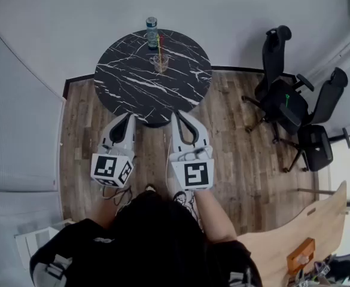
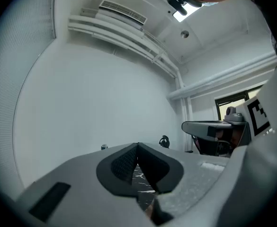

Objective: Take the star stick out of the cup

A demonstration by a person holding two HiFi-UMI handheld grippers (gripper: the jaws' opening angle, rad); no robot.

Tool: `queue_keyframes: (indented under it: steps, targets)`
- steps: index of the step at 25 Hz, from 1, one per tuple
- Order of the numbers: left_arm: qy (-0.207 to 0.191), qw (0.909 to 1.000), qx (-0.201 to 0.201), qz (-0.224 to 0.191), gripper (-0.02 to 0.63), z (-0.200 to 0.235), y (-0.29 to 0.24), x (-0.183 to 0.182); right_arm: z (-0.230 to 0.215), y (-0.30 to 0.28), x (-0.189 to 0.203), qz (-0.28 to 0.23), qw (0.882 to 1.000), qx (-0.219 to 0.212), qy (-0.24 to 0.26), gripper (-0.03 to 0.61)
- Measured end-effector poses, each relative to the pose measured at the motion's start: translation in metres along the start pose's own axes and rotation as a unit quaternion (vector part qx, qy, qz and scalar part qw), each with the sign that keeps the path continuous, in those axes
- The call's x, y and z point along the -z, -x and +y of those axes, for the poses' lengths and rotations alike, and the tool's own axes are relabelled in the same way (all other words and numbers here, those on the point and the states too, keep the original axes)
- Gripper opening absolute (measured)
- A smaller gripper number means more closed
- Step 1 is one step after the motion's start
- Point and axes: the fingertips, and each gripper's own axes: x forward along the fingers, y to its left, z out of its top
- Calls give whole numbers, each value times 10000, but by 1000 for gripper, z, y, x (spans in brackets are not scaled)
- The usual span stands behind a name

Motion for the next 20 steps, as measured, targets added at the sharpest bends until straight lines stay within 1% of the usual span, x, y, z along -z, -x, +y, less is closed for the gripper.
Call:
queue_keyframes:
  steps: [3, 7, 11, 15, 20]
  targets:
    - [18, 10000, 35, 8, -2, 17, 1, 0, 9, -11, 1, 59, 10000, 69, -34, -5]
    - [11, 9999, 127, 39, -2, 43, 2, 3, 20, -27, 2, 17, 9997, 201, -102, -5]
    - [113, 9997, 170, 158, -2, 66, 6, 17, 32, -38, 8, 55, 9998, 207, 19, -5]
    - [227, 9991, 222, 284, -2, 75, 2, 31, 29, -43, 21, 252, 9994, 236, -32, -5]
    - [263, 9984, 265, 417, -2, 79, -20, 40, 18, -61, 38, 358, 9993, 115, 22, -5]
